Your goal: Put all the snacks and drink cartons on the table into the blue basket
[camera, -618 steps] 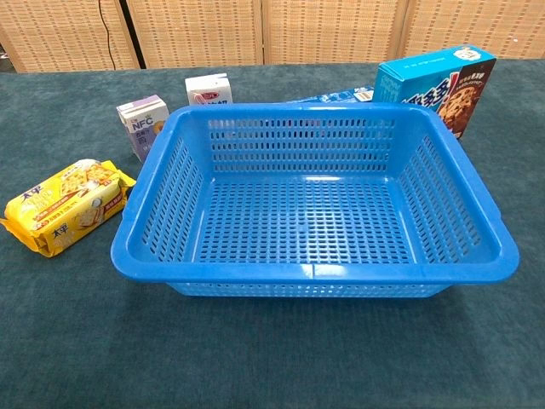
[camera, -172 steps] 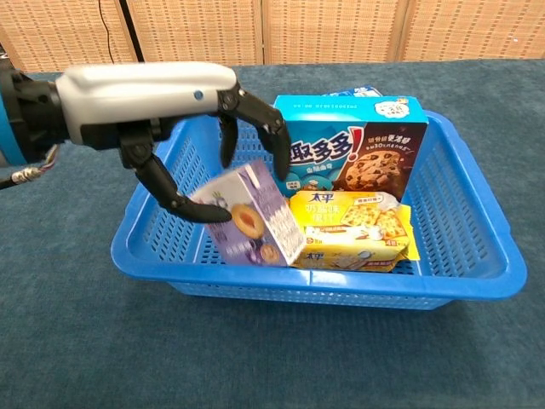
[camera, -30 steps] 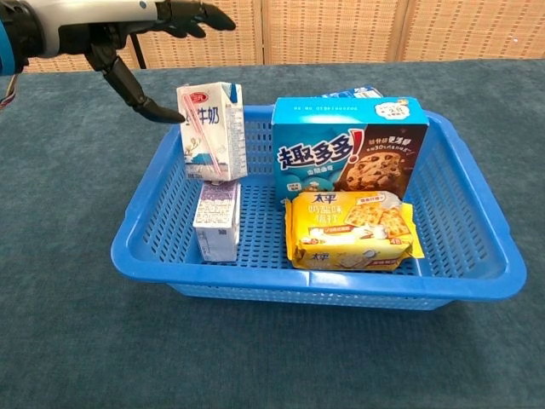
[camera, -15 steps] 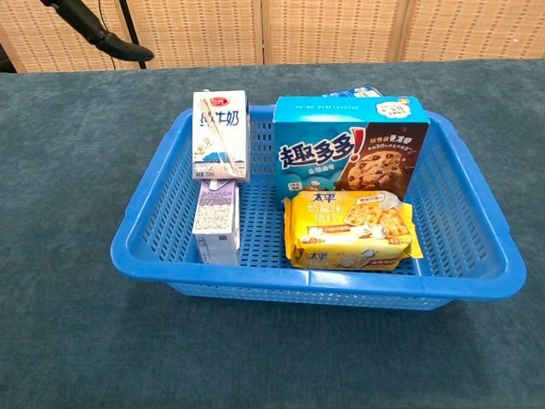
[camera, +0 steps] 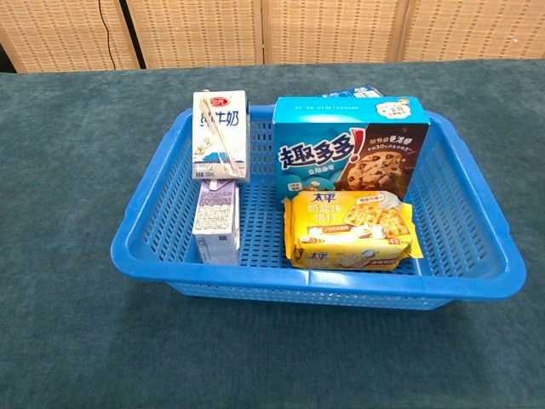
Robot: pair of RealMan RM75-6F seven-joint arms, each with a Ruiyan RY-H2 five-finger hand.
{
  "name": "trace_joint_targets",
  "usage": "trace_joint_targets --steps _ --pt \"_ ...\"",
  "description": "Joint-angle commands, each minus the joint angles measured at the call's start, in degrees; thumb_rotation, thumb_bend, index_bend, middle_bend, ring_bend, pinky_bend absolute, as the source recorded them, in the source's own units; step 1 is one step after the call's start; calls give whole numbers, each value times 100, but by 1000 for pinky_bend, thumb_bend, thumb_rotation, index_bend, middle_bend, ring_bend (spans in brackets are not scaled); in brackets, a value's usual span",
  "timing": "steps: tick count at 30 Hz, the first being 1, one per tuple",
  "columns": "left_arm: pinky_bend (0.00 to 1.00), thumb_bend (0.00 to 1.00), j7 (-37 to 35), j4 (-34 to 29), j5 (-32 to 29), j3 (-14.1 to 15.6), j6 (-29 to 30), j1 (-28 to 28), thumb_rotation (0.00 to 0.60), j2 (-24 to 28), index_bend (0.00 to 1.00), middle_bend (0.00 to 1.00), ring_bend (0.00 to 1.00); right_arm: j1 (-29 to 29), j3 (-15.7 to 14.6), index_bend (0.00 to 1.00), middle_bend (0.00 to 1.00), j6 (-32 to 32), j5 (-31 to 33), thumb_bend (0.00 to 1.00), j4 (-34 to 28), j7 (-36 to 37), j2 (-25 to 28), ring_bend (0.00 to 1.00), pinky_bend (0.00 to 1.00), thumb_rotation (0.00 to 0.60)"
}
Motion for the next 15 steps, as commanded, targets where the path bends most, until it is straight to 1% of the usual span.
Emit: trace_joint_targets --steps 1,4,8,15 --pt "0 203 -1 -68 86 189 237 318 600 113 0 0 0 641 71 0 0 -677 -121 0 27 498 52 0 0 600" --pt "0 203 -112 49 218 289 496 593 600 64 0 0 0 1075 139 0 0 -1046 -163 0 271 593 -113 0 0 600" --pt "0 203 -168 134 252 366 812 916 600 -44 0 0 0 1519 144 0 0 -1488 -171 0 477 698 -322 0 0 600" --pt "0 203 11 203 90 437 1150 1350 600 -52 0 0 0 2350 -67 0 0 -2726 -172 0 809 547 -725 0 0 600"
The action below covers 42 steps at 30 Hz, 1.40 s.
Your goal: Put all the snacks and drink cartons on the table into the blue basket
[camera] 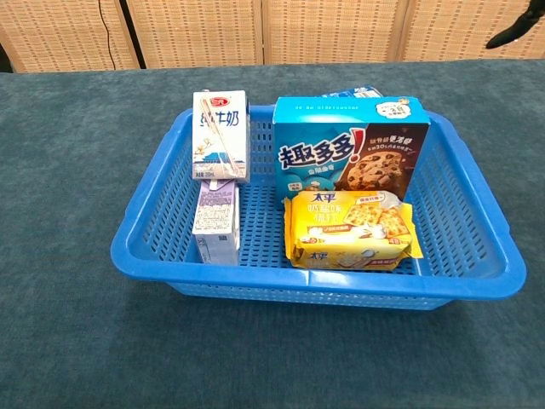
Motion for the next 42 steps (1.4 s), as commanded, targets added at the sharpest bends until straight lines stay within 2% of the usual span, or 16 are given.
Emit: trace_joint_targets --steps 1,8,17,33,37,39,42 --pt "0 203 10 25 -87 6 177 183 600 -9 0 0 0 465 -146 0 0 -739 20 0 307 -123 -351 0 0 600" --pt "0 203 41 26 -224 -79 258 377 600 -20 0 0 0 1067 -219 0 0 -1581 242 0 1042 -239 -1001 0 0 600" --pt "0 203 20 78 -303 -212 191 444 600 -21 0 0 0 1597 -321 0 0 -2257 429 0 1965 56 -1709 0 0 600" --pt "0 204 -45 272 -742 -472 -205 411 600 -18 0 0 0 2286 -784 4 0 -2622 249 1 3759 1400 -3206 0 94 600" --pt "0 204 -44 305 -827 -518 -272 407 600 -20 0 0 0 2359 -914 72 13 -2642 196 98 4139 1700 -3479 0 152 600" --pt "0 204 -37 317 -863 -537 -305 401 600 -23 0 0 0 2386 -991 124 49 -2692 162 163 4313 1801 -3600 7 171 600" --pt "0 205 -9 334 -908 -568 -346 390 600 -34 0 0 0 2387 -1070 227 149 -2667 146 275 4613 1972 -3812 83 237 600"
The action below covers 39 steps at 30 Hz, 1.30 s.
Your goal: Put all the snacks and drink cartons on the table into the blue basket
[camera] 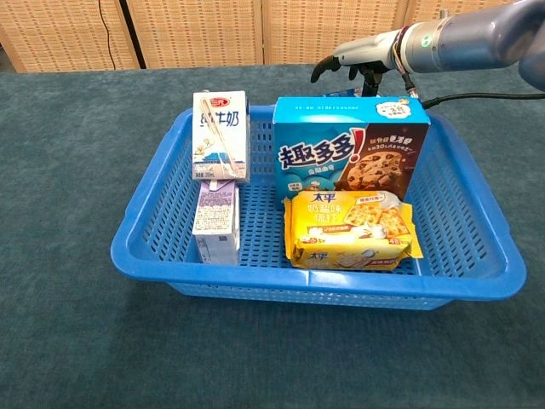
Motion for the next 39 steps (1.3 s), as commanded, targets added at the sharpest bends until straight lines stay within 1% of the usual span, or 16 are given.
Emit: trace_joint_targets --steps 1,2,5,8,10,18,20,21,25,28,29,32,33,35,39 --pt "0 205 13 10 -28 -23 -33 -10 600 -10 0 0 0 25 -113 273 196 -3 -33 311 326 212 -257 126 266 600" --pt "0 205 16 17 -38 -31 -48 -13 600 -14 0 0 0 21 -136 322 243 5 -35 343 409 275 -319 168 290 600" --pt "0 205 46 32 -56 -44 -85 -24 600 -30 0 0 0 11 -214 416 352 29 -68 409 621 345 -451 264 340 600" --pt "0 205 47 37 -65 -55 -129 -34 600 -32 0 0 0 -23 -201 485 440 131 -29 460 769 396 -542 342 384 600" --pt "0 205 46 38 -62 -61 -140 -35 600 -29 0 0 0 -47 -186 516 477 225 -4 485 810 439 -555 369 399 600" --pt "0 205 15 44 -29 -71 -212 -35 600 -11 0 0 0 -181 -30 549 511 1227 109 537 667 546 -193 381 409 600" --pt "0 206 -5 36 -8 -70 -221 -28 600 -3 0 0 0 -213 36 551 513 1508 151 541 552 506 -39 381 409 600" --pt "0 206 -15 24 30 -59 -217 -17 600 4 0 0 0 -241 120 552 513 1810 199 541 446 475 130 381 409 600" --pt "0 206 -64 4 112 -45 -207 12 600 20 0 0 0 -398 218 553 514 2434 238 547 -210 325 678 381 409 600" --pt "0 206 -137 -5 154 -48 -206 36 600 47 0 0 0 -588 232 553 514 2899 207 560 -978 122 1216 381 409 600" --pt "0 206 -150 -7 160 -49 -207 41 600 54 0 0 0 -626 232 553 515 2968 202 562 -1139 68 1321 381 409 600" --pt "0 206 -190 -11 189 -46 -215 59 600 74 0 0 0 -890 241 554 515 3507 135 566 -2201 -288 2010 381 409 600" --pt "0 206 -188 -11 195 -43 -222 58 600 75 0 0 0 -937 245 555 516 3584 128 565 -2409 -384 2135 381 409 600" --pt "0 206 -188 -17 216 -36 -245 56 600 74 0 0 0 -1146 283 560 520 3861 141 565 -3215 -918 2579 383 409 600" --pt "0 206 -171 -22 223 -41 -249 55 600 65 0 0 0 -1522 343 573 535 4287 175 567 -4418 -2074 3147 395 409 600"
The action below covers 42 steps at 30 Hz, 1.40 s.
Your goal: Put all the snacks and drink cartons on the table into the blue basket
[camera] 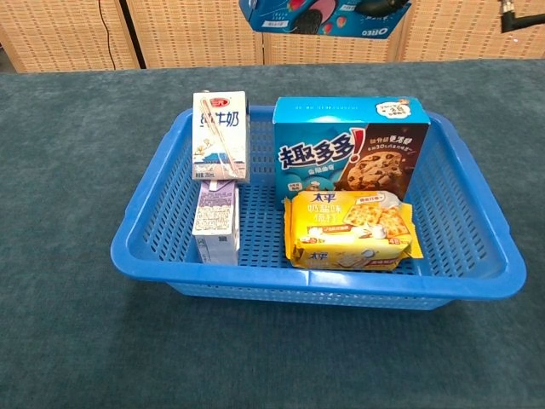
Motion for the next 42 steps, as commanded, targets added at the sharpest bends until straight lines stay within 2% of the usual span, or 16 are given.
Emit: trace_joint_targets --steps 1,4,9,13,17,20,28,35,42 --pt "0 206 3 -1 1 -2 -9 -1 600 -5 0 0 0 -629 94 575 538 816 -21 568 -1695 -1597 1028 397 409 600" --pt "0 206 0 -2 4 -5 -35 -8 600 -4 0 0 0 -847 86 575 538 1065 -124 572 -2292 -2217 1312 398 409 600" --pt "0 206 -7 -5 30 0 -67 -12 600 3 0 0 0 -1193 10 574 539 1450 -416 589 -2798 -3093 1525 402 409 600" --pt "0 206 -9 -9 40 8 -95 -14 600 7 0 0 0 -1458 -21 575 564 1602 -464 658 -3170 -3707 1635 435 422 600" --pt "0 206 -20 -9 30 2 -110 -14 600 16 0 0 0 -1722 -21 580 570 1564 -358 706 -3612 -4682 1778 449 434 600" --pt "0 206 -34 0 26 -1 -133 -19 600 19 0 0 0 -1883 -29 587 577 1432 -187 709 -3934 -5154 1867 471 452 600" --pt "0 206 -11 28 -34 -14 -206 -52 600 10 0 0 0 -2315 -141 611 607 1490 -233 710 -4527 -5634 2105 532 543 600" --pt "0 206 59 7 -50 -3 -218 -64 600 -10 0 0 0 -2694 -273 625 621 1736 -636 721 -4748 -5925 2152 542 546 600" --pt "0 206 99 9 -86 -5 -232 -76 600 -28 0 0 0 -2929 -377 627 627 1675 -794 726 -4955 -6337 2108 553 557 600"
